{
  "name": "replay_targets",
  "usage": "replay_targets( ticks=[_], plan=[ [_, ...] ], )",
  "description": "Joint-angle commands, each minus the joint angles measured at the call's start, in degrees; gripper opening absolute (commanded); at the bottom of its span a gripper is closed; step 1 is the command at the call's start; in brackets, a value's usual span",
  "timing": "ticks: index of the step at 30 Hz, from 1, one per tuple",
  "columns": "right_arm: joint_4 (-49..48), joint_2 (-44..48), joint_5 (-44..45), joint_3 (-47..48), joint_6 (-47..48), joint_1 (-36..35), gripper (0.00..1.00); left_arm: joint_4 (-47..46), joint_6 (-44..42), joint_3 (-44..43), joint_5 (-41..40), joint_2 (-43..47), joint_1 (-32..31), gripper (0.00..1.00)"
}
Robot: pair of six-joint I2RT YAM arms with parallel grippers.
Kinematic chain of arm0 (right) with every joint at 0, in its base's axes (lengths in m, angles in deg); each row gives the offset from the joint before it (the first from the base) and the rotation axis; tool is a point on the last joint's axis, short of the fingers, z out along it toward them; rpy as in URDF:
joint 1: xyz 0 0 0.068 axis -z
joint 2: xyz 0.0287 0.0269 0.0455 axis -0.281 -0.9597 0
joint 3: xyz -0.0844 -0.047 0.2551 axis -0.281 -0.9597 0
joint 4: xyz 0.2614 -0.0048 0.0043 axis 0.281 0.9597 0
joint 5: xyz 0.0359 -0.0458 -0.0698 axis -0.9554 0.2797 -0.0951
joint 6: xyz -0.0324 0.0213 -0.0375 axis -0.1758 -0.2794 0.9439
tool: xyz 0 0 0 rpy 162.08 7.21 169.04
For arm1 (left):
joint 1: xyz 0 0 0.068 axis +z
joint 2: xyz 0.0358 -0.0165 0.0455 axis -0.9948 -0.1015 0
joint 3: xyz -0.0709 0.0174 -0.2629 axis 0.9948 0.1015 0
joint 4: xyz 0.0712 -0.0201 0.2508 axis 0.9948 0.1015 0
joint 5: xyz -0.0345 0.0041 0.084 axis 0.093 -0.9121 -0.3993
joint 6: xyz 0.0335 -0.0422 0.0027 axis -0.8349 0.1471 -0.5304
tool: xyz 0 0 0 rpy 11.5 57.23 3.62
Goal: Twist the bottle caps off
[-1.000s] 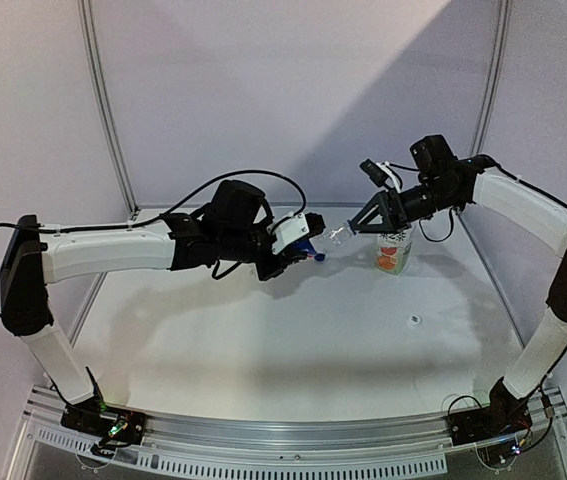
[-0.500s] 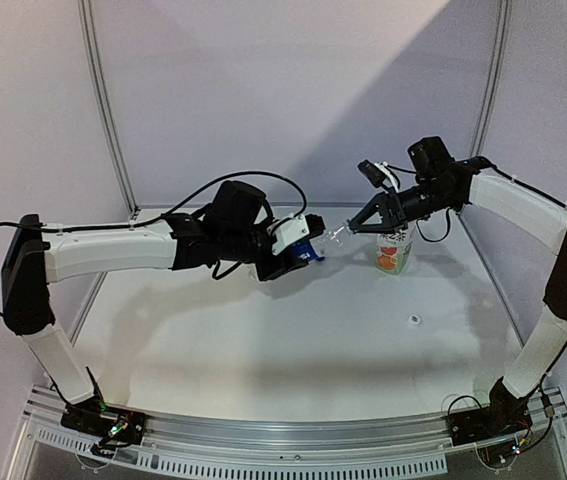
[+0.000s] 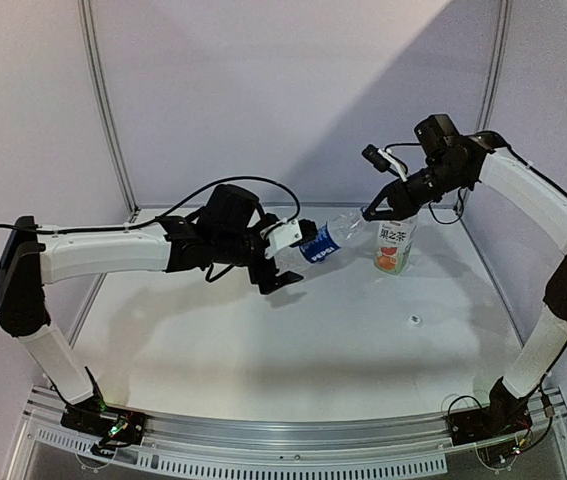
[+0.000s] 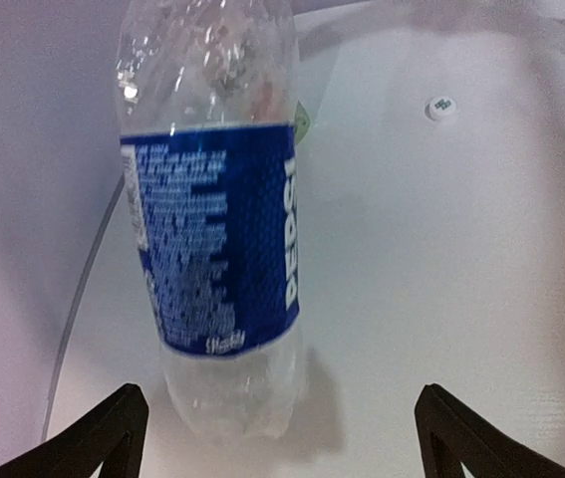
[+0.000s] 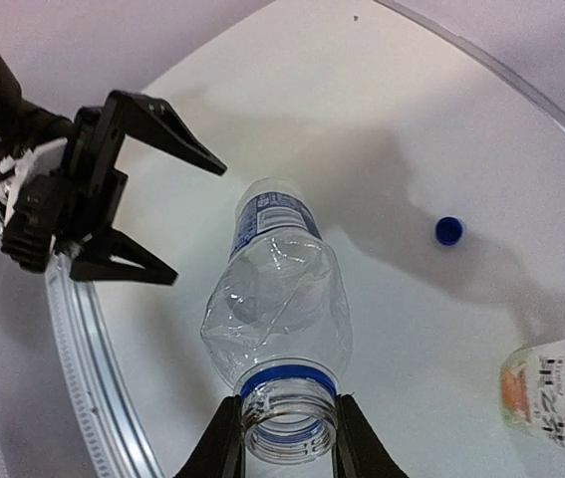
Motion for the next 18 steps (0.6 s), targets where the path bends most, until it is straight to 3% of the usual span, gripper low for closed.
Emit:
replay_targets(
  ticks=[1, 5, 9, 13, 18],
  plan=[
    [10.7, 1.0, 9.6, 3.6, 13.4, -0.9, 0.05, 2.2, 0.7, 2.3, -0.3, 2.8, 2.5, 0.99],
    [22.4, -3.2, 14.2, 12.9, 20.5, -1.6, 0.0, 2.6, 1.5, 2.6, -0.4, 3.2, 4.1, 0.99],
    [30.3, -7.3, 19.1, 20.6, 21.9, -1.7, 0.0, 1.4, 1.0, 3.3, -0.1, 3.7, 4.3, 0.99],
    [36.0, -9.1, 24.2, 24.2, 23.0, -2.3, 0.0, 1.0, 0.6, 3.3, -0.2, 3.7, 4.3, 0.98],
    [36.3, -7.7, 29.4, 22.6, 25.6, -2.9, 0.0, 0.7, 0.0, 3.3, -0.5, 3.3, 4.3, 0.98]
  ],
)
